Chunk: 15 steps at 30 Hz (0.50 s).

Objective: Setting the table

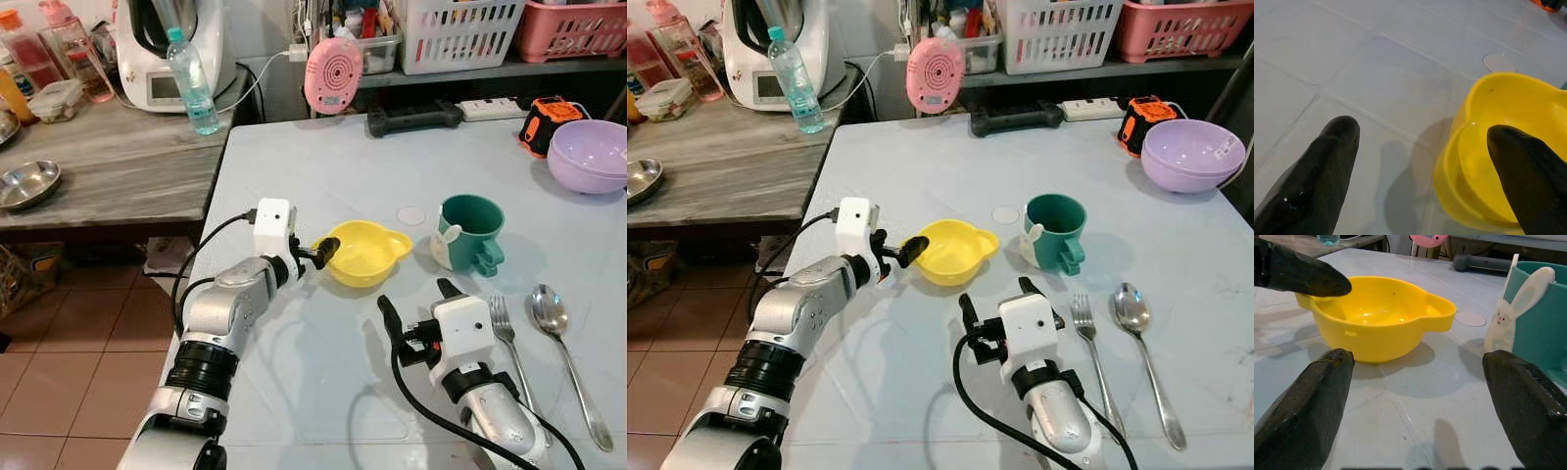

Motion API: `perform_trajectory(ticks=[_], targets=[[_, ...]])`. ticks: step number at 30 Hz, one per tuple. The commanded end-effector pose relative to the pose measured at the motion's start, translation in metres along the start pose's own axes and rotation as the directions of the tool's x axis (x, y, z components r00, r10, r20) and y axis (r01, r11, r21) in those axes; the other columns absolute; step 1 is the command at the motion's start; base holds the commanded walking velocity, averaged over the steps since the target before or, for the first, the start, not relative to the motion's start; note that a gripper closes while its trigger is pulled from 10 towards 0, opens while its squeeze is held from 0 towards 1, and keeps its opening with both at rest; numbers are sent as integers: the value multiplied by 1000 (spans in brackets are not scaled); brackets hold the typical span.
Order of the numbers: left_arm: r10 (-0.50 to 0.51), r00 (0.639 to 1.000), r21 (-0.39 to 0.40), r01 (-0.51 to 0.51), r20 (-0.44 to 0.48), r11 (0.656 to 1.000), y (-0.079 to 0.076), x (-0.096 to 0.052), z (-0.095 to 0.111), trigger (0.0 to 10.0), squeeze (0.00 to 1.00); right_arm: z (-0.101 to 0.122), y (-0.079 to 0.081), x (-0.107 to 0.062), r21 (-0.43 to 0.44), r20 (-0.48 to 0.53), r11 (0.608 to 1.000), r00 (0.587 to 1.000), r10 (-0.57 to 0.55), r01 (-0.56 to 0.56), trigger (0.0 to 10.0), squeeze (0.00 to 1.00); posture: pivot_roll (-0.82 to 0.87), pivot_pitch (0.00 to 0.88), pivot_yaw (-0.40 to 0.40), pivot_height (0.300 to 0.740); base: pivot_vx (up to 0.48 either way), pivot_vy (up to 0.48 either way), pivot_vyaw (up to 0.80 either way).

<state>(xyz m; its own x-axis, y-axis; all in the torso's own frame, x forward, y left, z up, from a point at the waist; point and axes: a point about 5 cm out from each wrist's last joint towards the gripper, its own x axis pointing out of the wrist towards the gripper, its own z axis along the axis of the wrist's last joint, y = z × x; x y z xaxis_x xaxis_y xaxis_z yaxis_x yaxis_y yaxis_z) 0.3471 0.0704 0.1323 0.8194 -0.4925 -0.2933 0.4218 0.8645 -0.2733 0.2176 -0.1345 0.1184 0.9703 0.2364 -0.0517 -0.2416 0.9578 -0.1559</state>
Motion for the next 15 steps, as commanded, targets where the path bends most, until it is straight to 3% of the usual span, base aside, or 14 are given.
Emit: perform_trajectory(ticks=[1,2,3,15], targets=[[-7,1000,-2,7,-30,1000,2,1,-1,2980,0,4,3,1,-6,14,1000,1000,20,-20,10000,0,-192,59,120,740,0,0,0],[-10,999,-5,9,-32,1000,2,1,-1,2980,0,4,4,1,-7,15,1000,1000,21,-21,10000,0,-192,59,120,740,0,0,0],[-19,999,-15,18,-41,1000,1,1,-1,0,0,4,4,2,-10,15,1000,1000,22,-22,10000,0,-192,59,119,740,0,0,0],[-53,994,-55,47,-101,997,-4,0,-7,0,0,3,2,2,-23,8,999,1000,30,-30,10000,0,-196,52,112,740,0,0,0]])
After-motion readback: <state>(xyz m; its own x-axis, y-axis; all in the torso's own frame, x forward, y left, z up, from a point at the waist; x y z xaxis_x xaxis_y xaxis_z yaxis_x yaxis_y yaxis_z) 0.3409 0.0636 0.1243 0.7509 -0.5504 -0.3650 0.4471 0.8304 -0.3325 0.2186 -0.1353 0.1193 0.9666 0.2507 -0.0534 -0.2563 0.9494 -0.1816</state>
